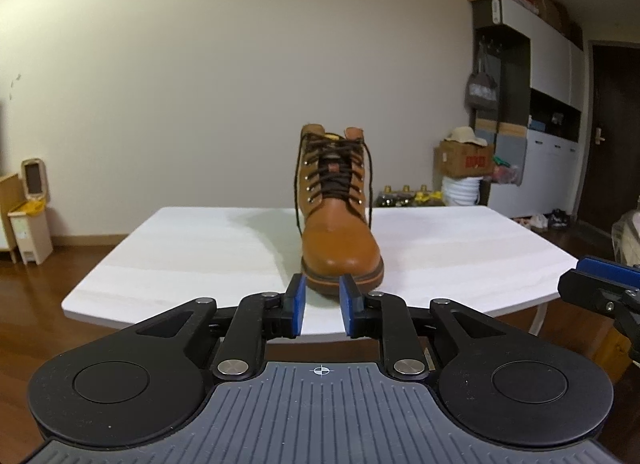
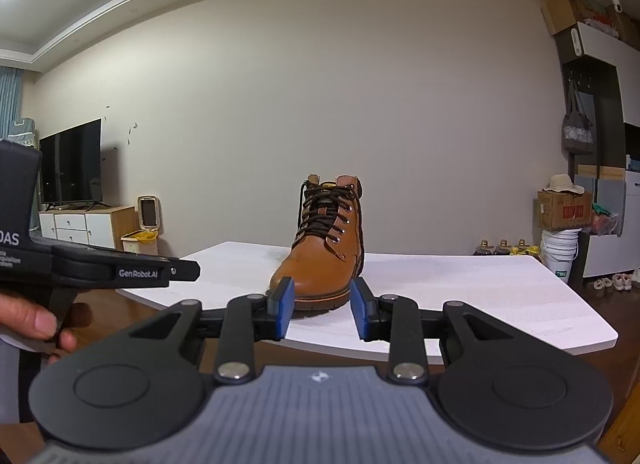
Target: Lace up shoes with both hands
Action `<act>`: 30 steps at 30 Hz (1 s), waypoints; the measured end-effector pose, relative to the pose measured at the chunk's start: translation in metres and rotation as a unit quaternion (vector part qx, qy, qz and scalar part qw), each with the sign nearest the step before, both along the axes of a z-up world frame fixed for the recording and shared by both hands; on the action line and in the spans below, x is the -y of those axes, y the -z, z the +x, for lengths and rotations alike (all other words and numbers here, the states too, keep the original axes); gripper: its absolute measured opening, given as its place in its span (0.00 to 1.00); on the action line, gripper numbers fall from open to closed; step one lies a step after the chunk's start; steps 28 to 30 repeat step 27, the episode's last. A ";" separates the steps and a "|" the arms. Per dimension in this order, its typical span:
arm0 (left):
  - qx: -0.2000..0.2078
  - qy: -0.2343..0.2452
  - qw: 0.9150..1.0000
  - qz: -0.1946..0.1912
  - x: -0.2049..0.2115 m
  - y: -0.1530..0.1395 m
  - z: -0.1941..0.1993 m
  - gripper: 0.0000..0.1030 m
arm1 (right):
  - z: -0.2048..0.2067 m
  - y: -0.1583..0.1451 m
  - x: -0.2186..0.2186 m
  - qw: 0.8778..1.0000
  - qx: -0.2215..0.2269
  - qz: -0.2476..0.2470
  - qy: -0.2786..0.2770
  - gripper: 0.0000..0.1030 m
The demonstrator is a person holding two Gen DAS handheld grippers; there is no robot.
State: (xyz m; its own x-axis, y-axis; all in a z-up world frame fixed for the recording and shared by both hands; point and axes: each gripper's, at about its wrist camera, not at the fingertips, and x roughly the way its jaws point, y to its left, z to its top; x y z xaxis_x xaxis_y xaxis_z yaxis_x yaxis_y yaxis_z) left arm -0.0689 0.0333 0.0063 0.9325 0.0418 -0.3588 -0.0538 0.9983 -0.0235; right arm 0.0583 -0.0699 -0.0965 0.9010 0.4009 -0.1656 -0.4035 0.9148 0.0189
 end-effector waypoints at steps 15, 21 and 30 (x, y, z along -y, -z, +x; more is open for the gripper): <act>-0.017 -0.007 1.000 -0.023 -0.007 0.001 0.005 0.20 | -0.003 0.002 -0.003 1.000 -0.001 -0.010 0.003 0.33; -0.014 0.012 1.000 -0.025 -0.007 -0.003 0.007 0.20 | -0.004 0.000 -0.004 1.000 0.005 -0.014 0.001 0.33; -0.010 0.014 1.000 0.005 -0.002 -0.004 0.008 0.20 | -0.001 -0.013 -0.010 1.000 0.008 -0.017 -0.020 0.33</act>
